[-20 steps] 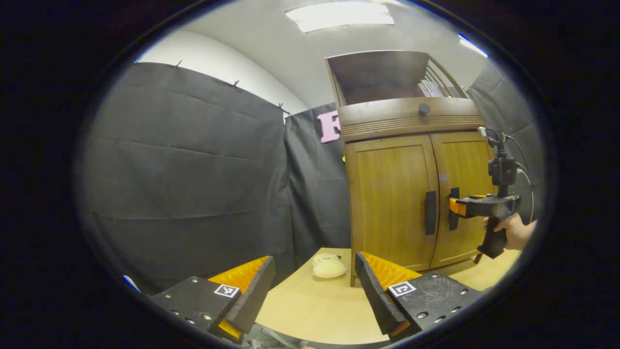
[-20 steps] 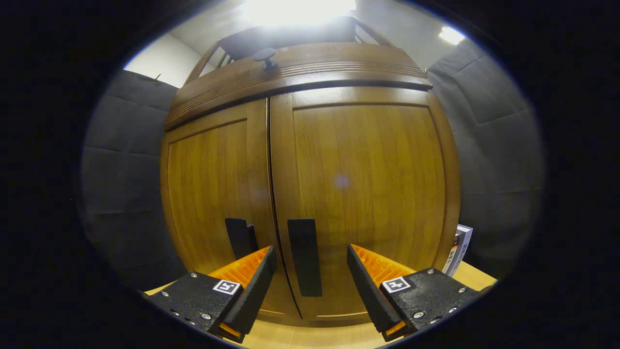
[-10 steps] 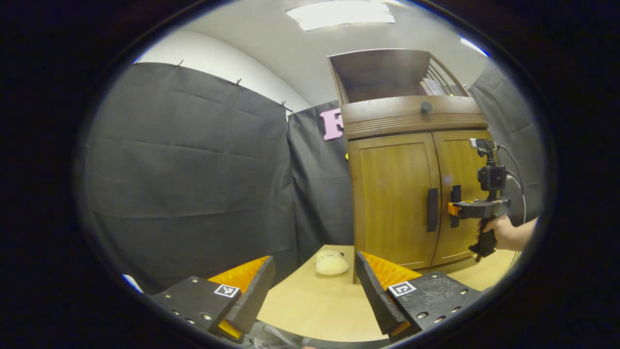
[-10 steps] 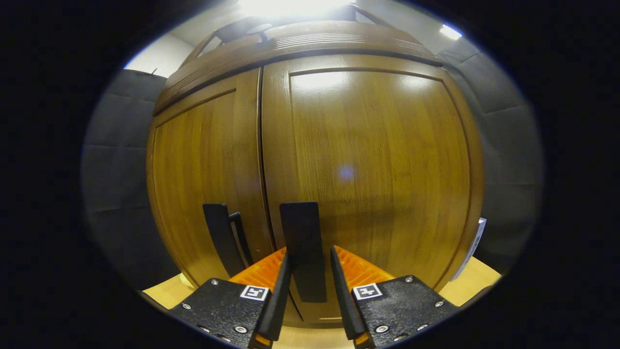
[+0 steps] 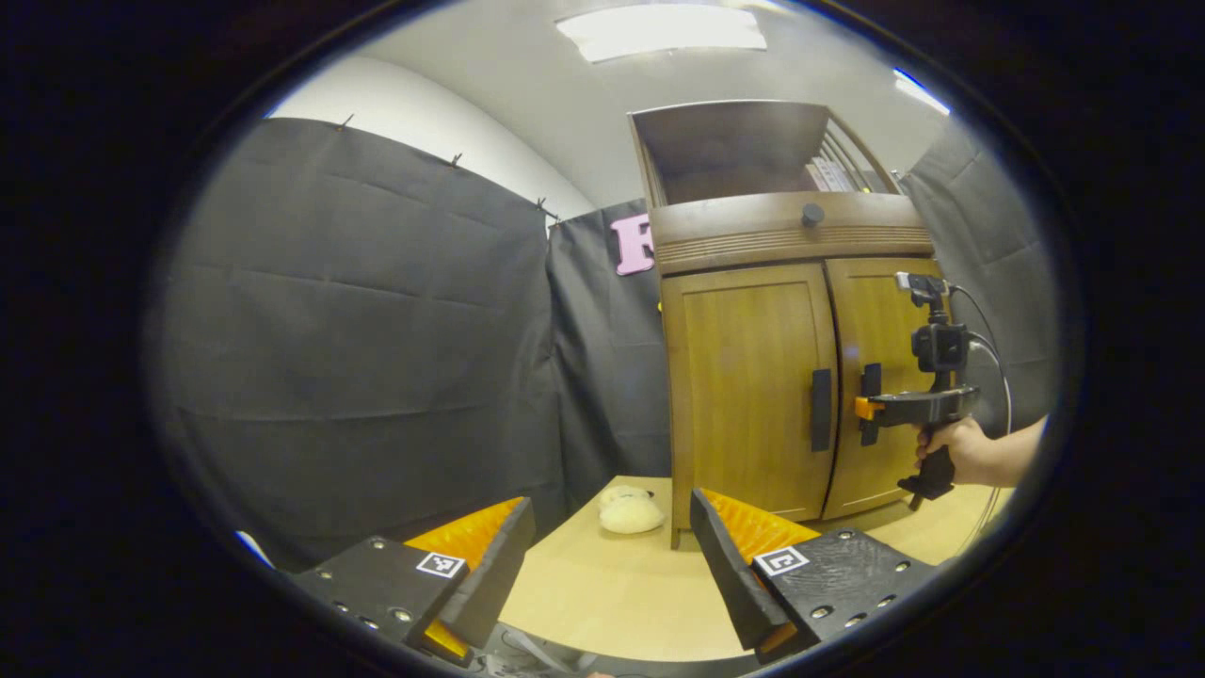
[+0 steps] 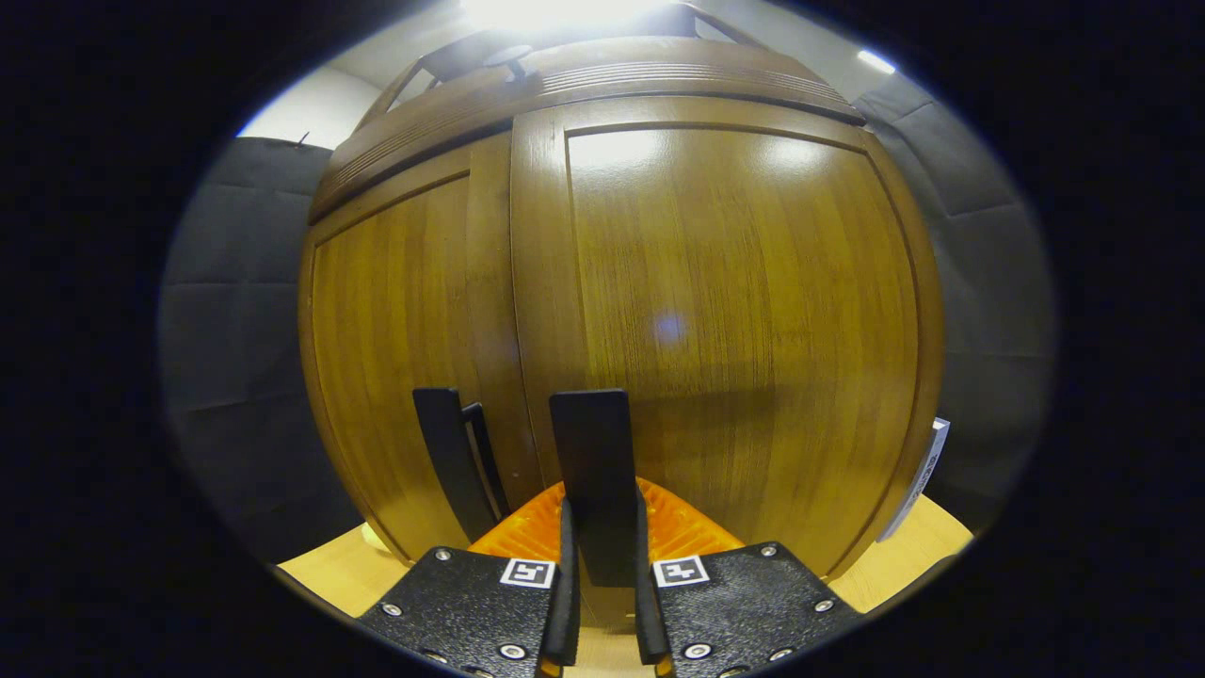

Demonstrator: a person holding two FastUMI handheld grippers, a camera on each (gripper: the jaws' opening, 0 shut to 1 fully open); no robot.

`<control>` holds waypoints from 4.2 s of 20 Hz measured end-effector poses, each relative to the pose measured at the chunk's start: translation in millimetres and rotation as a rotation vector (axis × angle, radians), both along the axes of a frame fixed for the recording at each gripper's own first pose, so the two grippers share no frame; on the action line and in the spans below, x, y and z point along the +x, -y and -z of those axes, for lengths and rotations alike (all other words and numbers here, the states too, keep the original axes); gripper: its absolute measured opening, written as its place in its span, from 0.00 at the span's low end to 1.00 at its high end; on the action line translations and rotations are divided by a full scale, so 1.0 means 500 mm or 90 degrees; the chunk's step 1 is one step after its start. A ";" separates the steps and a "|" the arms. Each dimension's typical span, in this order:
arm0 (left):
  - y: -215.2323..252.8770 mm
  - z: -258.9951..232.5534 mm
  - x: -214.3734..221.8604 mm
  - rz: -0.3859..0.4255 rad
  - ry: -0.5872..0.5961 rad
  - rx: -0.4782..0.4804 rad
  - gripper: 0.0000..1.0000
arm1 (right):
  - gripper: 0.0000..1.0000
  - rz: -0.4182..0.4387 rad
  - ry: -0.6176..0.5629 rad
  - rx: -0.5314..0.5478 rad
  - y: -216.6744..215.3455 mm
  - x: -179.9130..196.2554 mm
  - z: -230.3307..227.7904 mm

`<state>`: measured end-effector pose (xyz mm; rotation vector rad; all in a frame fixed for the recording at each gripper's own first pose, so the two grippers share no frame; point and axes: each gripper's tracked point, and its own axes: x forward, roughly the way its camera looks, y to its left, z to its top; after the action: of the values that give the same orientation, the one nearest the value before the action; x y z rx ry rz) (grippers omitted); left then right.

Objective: Open the right door of the double-door shoe cabinet with the right hand, and open the left door with the left hand.

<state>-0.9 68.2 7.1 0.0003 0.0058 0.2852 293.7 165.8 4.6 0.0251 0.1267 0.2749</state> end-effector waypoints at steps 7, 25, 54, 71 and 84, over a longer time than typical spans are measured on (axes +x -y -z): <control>0.008 0.000 0.009 0.029 0.001 0.002 1.00 | 0.24 -0.018 -0.002 -0.001 -0.001 -0.030 -0.036; 0.033 -0.007 0.034 0.133 0.030 0.009 0.95 | 0.24 -0.019 -0.024 0.015 0.012 -0.079 -0.095; 0.061 -0.003 0.188 0.279 0.046 0.012 1.00 | 0.12 0.179 -0.015 0.005 0.112 -0.103 -0.138; 0.094 -0.002 0.213 0.334 0.057 0.019 0.95 | 0.11 0.249 -0.029 0.007 0.258 -0.136 -0.126; 0.115 -0.004 0.302 0.304 0.048 -0.028 1.00 | 0.95 0.230 0.089 -0.079 0.191 -0.258 -0.189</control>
<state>150.1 10.9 9.0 -0.0528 -0.0628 -0.1929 164.7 70.5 99.2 -0.0933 -0.0008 -0.0932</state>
